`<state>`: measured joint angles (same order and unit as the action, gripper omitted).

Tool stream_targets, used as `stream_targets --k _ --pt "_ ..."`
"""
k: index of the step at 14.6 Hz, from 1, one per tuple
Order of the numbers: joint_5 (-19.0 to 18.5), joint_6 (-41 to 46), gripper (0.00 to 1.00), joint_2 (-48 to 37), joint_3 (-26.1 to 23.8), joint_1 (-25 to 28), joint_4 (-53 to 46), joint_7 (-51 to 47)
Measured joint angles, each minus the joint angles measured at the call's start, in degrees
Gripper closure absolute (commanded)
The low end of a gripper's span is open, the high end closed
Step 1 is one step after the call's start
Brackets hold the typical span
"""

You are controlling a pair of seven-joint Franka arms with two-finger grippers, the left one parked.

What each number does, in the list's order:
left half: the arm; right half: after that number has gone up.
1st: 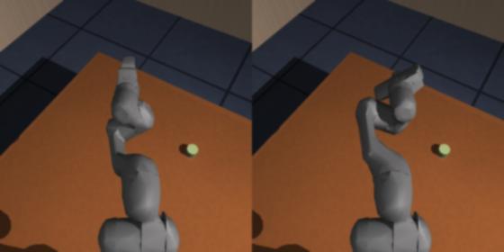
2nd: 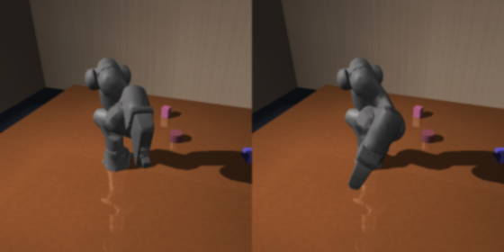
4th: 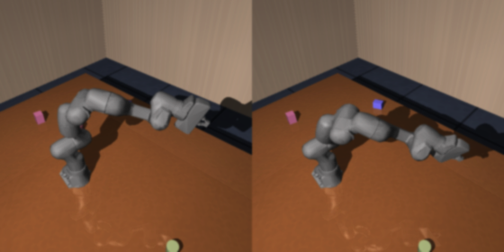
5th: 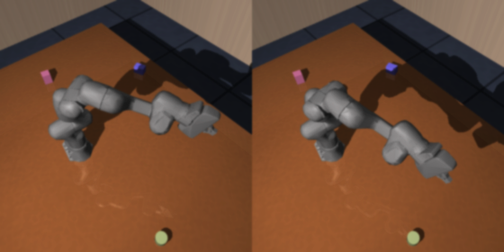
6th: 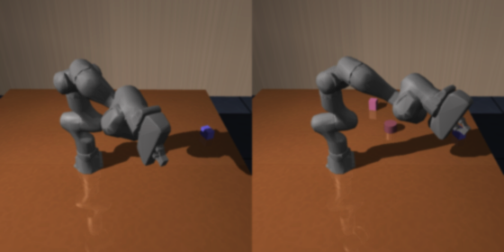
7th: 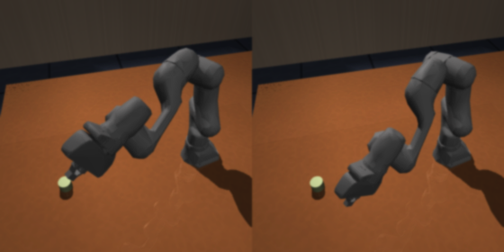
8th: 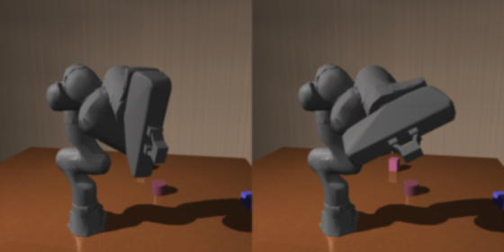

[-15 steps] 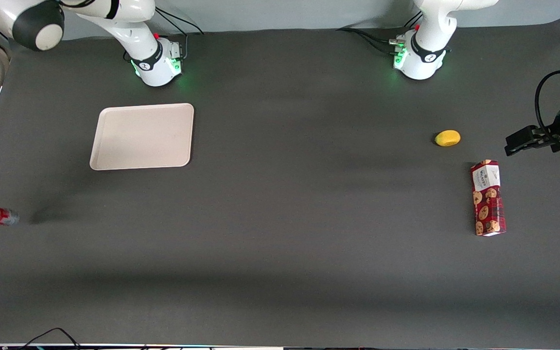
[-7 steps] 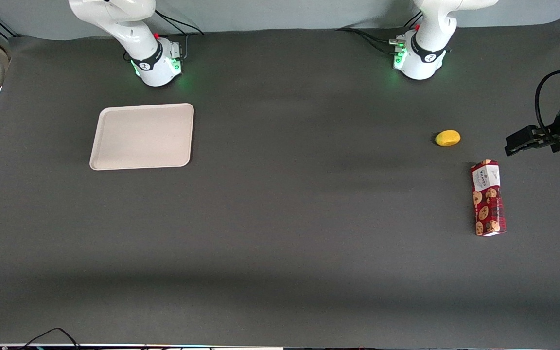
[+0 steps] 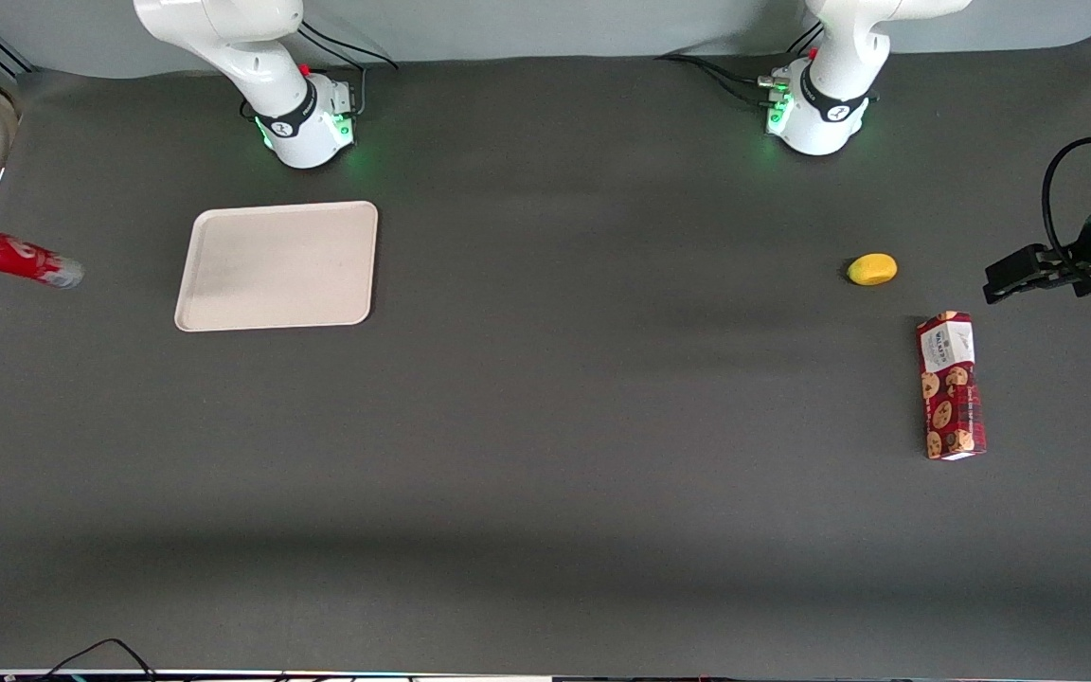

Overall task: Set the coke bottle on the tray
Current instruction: 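Lift the bottle and carry it over the white tray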

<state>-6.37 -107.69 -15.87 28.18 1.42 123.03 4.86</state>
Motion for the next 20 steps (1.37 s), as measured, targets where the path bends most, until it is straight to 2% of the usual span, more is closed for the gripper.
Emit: stream_targets --k 4,8,14,18,19,20 --pt "-0.7 -10.8 1.00 -10.5 0.0 -0.6 18.8 -2.9" --pt "-1.0 -22.2 1.00 -12.0 -0.1 -0.7 30.0 -3.8" --pt "-8.4 -29.0 1.00 -7.2 0.0 -1.5 34.0 -4.4" --pt "-9.5 -34.3 1.00 -3.2 -0.1 -2.2 34.5 -4.4" --pt "-9.5 -34.4 0.57 -3.1 -0.1 -2.2 34.4 -4.4" --pt "-9.5 -34.5 0.40 -3.0 -0.1 -2.2 34.4 -4.4"
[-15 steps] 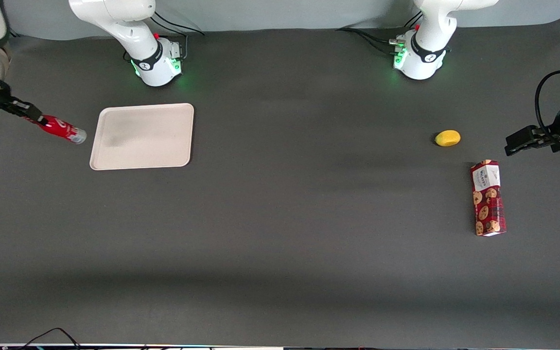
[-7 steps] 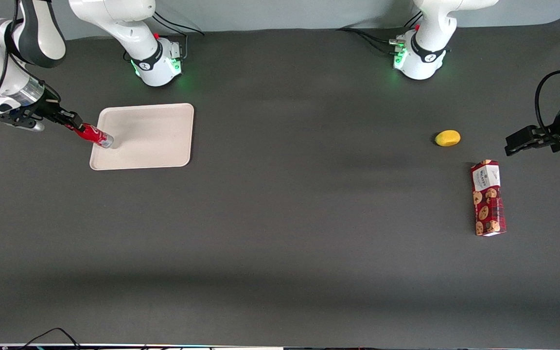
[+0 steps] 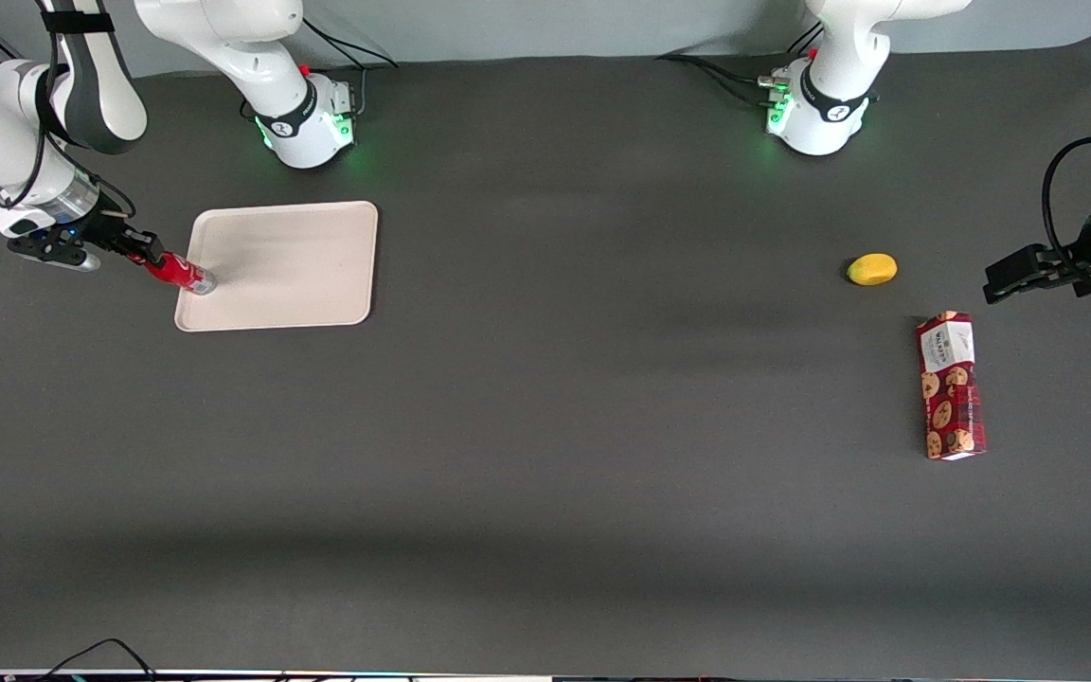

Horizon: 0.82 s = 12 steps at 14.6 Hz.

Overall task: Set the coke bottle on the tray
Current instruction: 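Lift the bottle and carry it over the white tray, then lower the bottle onto the tray and open the right gripper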

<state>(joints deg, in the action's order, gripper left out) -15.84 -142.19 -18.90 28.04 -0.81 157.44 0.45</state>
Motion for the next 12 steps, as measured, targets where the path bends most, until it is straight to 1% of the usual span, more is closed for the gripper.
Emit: stream_targets --k 1,3,5,6,8,10,12 --pt "0.0 0.0 0.00 0.1 0.0 0.0 0.0 0.0" --pt "0.0 0.2 0.00 0.5 0.0 0.0 -0.5 0.0" --pt "0.0 3.5 0.00 0.7 -0.4 0.1 -3.0 -0.1" --pt "0.0 7.2 0.00 0.6 -1.4 0.1 -5.5 -0.1" --pt "0.5 17.1 0.00 0.5 -5.6 0.1 -13.3 -0.5" --pt "3.7 28.2 0.00 0.4 -10.0 0.2 -23.6 -1.0" --pt "6.2 38.8 0.00 0.5 -11.8 0.8 -34.9 -1.0"
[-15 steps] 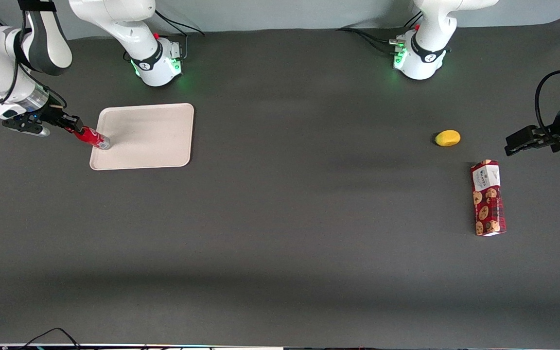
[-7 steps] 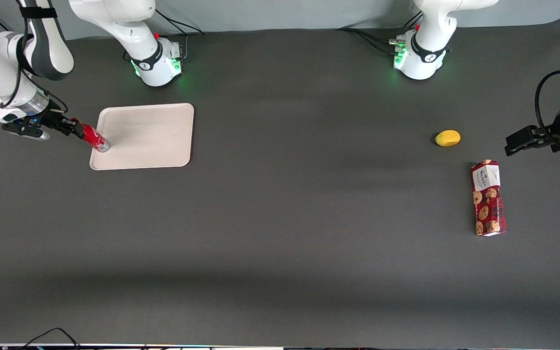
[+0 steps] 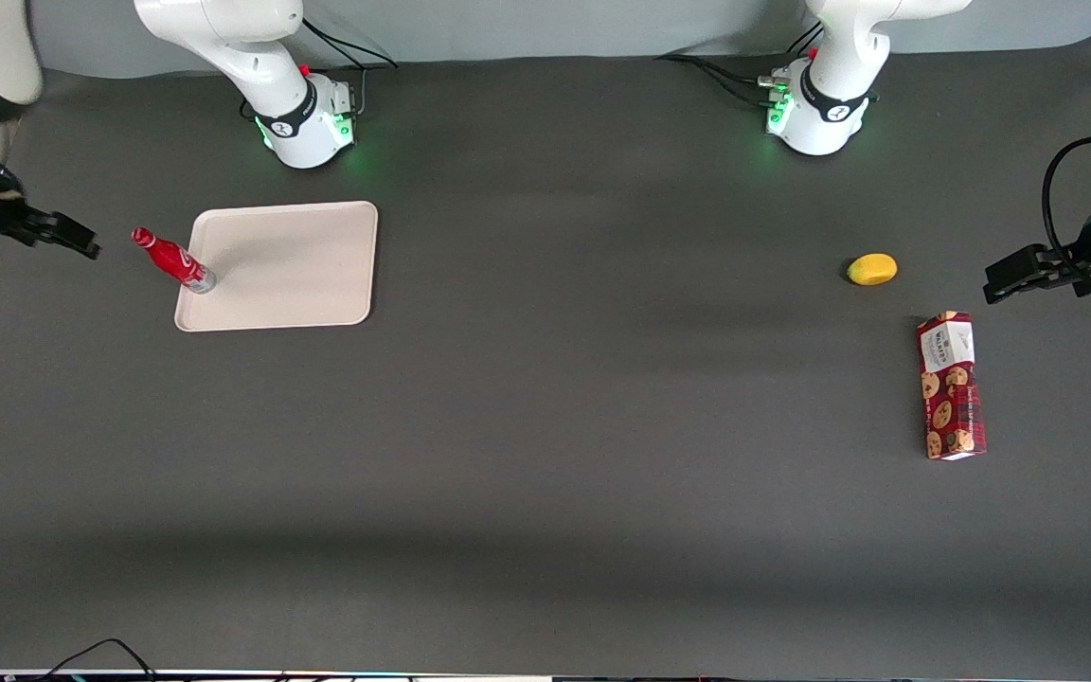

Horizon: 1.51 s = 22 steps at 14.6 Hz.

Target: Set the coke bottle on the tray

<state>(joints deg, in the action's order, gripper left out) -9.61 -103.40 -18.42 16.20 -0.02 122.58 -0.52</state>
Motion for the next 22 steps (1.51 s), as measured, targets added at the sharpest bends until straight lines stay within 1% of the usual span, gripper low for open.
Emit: stream_targets --k 1,3,4,5,8,11,13,15,18,20,22 --pt "1.4 4.4 0.00 0.2 -0.1 0.6 -5.2 0.0" --pt "6.4 11.0 0.00 1.6 -0.1 1.8 -14.7 0.0" --pt "8.8 12.4 0.00 3.0 -0.2 2.6 -18.6 0.0" --pt "10.2 12.7 0.00 5.1 -0.5 3.6 -22.2 0.0" --pt "10.7 12.8 0.00 13.9 -2.9 5.5 -30.9 -0.6" --pt "11.0 12.5 0.00 22.3 -3.3 5.7 -36.4 -0.7" --pt "11.3 12.5 0.00 24.7 -3.4 5.7 -37.2 -0.7" --pt "11.9 11.2 0.00 24.1 -3.8 5.8 -35.5 -0.7" --pt "12.1 4.5 0.00 18.7 -4.2 6.5 -26.2 -1.5" --pt "12.1 4.1 0.00 16.0 -4.1 6.5 -23.2 -1.7" --pt "12.1 4.1 0.00 15.0 -4.1 6.5 -22.7 -1.8"
